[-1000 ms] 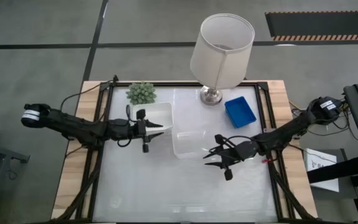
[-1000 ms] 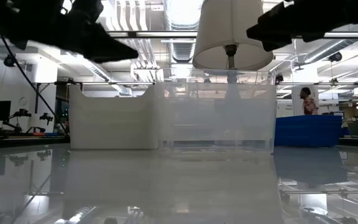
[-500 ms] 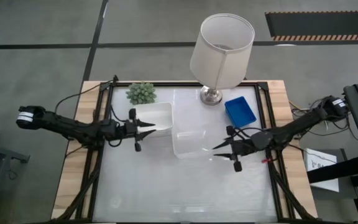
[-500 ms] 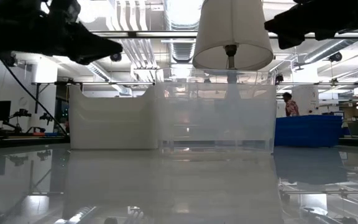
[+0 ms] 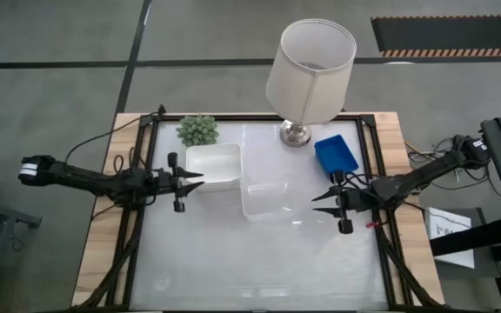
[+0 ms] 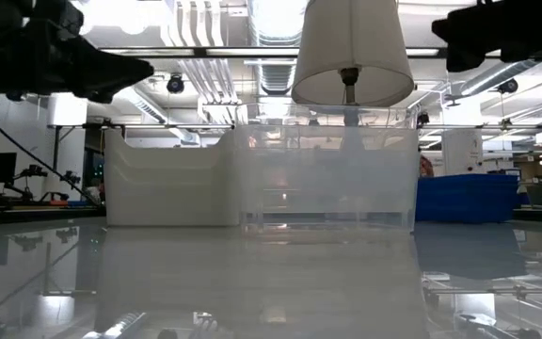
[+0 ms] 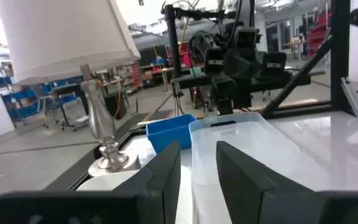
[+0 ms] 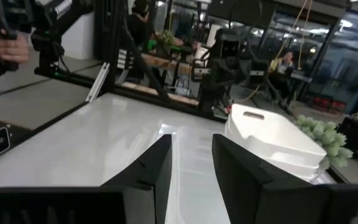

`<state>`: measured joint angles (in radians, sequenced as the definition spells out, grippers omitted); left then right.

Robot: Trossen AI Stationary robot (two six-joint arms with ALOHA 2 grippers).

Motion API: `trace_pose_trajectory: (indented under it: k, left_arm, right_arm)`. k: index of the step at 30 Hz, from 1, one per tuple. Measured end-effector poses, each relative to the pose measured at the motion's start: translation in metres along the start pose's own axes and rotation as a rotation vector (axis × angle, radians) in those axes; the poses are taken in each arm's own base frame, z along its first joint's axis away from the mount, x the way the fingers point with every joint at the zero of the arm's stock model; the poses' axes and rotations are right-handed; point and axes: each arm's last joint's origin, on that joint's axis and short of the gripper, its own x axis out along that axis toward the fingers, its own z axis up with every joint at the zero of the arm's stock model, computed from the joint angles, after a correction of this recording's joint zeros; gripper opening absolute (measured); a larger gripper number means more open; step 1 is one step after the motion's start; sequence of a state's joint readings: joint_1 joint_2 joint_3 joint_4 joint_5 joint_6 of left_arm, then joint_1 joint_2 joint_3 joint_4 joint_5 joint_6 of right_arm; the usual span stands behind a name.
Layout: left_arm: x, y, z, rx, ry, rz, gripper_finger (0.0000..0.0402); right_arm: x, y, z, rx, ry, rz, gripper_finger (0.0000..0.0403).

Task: Stack baskets by color
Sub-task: Return to Home Position

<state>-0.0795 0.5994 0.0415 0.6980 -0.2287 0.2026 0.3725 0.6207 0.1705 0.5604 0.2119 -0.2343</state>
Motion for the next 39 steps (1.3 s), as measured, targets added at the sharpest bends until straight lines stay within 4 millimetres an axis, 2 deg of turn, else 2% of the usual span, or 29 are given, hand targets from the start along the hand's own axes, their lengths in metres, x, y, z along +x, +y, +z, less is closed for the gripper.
trace_pose_trajectory:
  k: [5, 18, 39]
  left_arm:
    - [-0.010, 0.002, -0.003, -0.009, -0.024, 0.007, 0.0086]
    - [-0.025, 0.003, -0.014, -0.019, 0.115, -0.016, 0.0086]
    - [-0.032, 0.003, -0.017, -0.038, 0.136, -0.073, 0.0086]
  right_arm:
    - [-0.010, -0.003, -0.001, -0.003, -0.035, -0.032, 0.0107]
    - [-0.031, -0.006, -0.015, 0.021, -0.099, -0.116, 0.0107]
    - [-0.050, -0.013, -0.015, 0.037, -0.104, -0.210, 0.0107]
